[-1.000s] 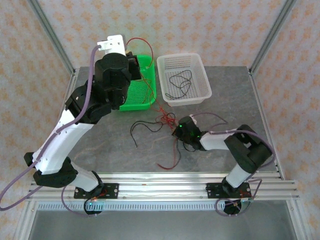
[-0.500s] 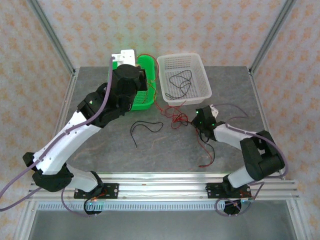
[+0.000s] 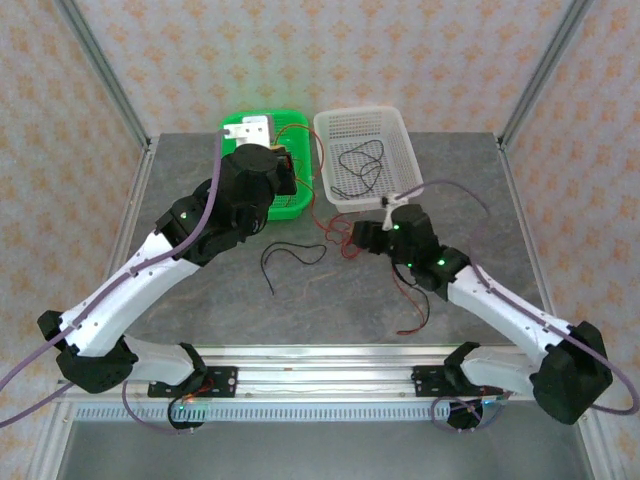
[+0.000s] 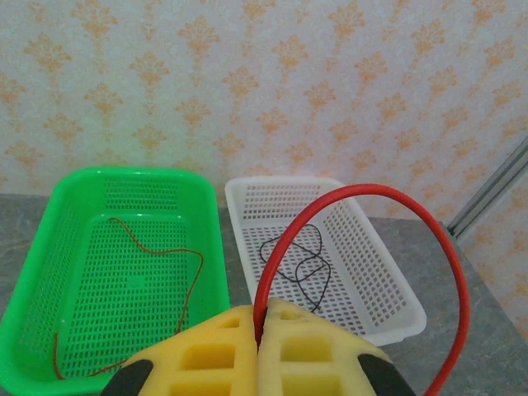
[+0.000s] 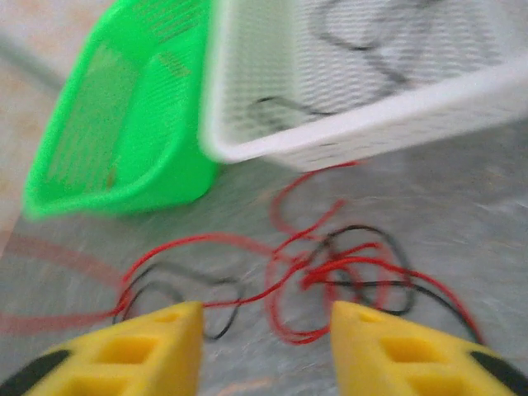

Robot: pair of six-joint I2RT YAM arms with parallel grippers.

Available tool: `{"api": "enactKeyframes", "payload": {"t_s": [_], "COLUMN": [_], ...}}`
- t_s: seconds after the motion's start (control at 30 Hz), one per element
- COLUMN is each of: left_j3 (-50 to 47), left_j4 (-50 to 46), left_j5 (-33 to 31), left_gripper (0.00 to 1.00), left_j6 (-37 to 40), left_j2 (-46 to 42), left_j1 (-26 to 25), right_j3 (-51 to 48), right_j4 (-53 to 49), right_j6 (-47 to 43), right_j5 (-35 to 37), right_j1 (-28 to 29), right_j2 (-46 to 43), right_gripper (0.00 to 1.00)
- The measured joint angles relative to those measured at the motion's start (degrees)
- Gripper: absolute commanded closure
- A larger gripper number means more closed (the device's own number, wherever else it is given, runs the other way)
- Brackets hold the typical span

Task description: Untangle the cables

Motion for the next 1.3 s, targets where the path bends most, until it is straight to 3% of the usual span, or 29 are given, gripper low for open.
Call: {"api": "enactKeyframes", "payload": {"t_s": [0.13, 0.43, 0.53, 0.63, 0.7, 0.8, 1.13, 1.3], "left_j3": [0.0, 0.0, 0.0, 0.0, 0.0, 0.1, 4.0, 7.9], "left_j4": [0.0, 0.0, 0.0, 0.0, 0.0, 0.0, -4.7, -8.0], "left_j5": [0.1, 0.1, 0.1, 0.1, 0.1, -0.1, -9.4, -14.9], "left_gripper": [1.00, 1.00, 1.00, 1.00, 1.00, 1.00, 1.00, 1.00], "left_j6": [-0.1, -0.1, -0.1, -0.1, -0.1, -0.1, 0.8, 2.6], "left_j2": [0.0, 0.0, 0.0, 0.0, -0.1, -0.3, -0.5, -0.5], "left_j1": [0.0, 0.0, 0.0, 0.0, 0.0, 0.0, 0.3, 1.8], "right_j3": [4.4, 11.2, 13.0, 13.5, 13.5, 13.1, -1.2, -6.6], "right_j4": [-0.3, -0.4, 0.0, 0.7, 1.0, 2.6, 10.8, 15.1], "right_j6": [-8.9, -19.8, -21.1, -21.5, -20.9, -19.0, -4.8, 4.5], "right_j5": [-0.2, -0.1, 0.6, 2.3, 3.9, 6.7, 16.3, 17.7], "right_j1": [4.4, 6.8, 6.9, 7.0, 7.0, 7.0, 7.0, 7.0], "right_j2": [4.6, 14.3, 16.8, 18.9, 19.8, 19.7, 7.7, 6.1], "right_gripper": [0.38, 0.38, 0.45, 0.65, 0.83, 1.00, 1.00, 1.00]}}
